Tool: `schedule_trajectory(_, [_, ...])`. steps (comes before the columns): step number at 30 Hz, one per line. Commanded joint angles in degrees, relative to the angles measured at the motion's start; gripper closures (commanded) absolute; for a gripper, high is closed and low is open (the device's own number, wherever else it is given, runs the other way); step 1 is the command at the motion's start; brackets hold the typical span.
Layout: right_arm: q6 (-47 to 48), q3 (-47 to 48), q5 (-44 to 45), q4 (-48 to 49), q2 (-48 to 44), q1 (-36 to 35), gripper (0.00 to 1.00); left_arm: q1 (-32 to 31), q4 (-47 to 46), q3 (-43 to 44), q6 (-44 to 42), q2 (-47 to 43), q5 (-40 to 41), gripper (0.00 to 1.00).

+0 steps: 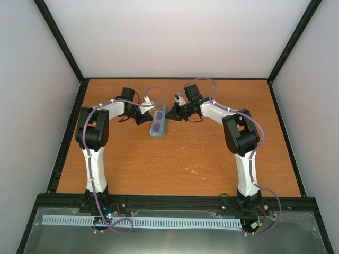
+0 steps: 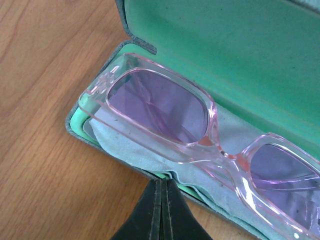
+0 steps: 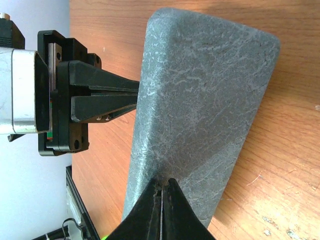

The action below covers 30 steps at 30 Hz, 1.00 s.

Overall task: Organize the sunglasses
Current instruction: Close the sunglasses case at the center of the board.

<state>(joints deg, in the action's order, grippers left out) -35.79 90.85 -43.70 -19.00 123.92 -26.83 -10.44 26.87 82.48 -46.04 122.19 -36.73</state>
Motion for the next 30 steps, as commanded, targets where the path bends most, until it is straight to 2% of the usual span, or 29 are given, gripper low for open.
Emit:
schedule_trajectory(1, [0.8,1.5,0.2,-1.0,0.9,-1.1,0.97,-1.0,-0.5,-0.4,-0.5,1.3,-2.5,0.99])
schedule_trajectory(11, [1.3,-0.2,1.0,-1.5,-1.0,-1.1,0.97,-1.1,-0.3,-2.5,-3.4,-0.2,0.1,0.99])
schedule_trajectory(16, [0.5,0.0,0.9,-0.7,-0.8,-1.1,0.97,-1.0,3.1,-1.0,-4.1,0.9,-0.1,0.99])
schedule_trajectory(30, [0.2,3.9,0.0,-1.4,2.9,-2.7,0.97,-2.1,2.8,0.9,-0.3,1.8,-3.1,0.99])
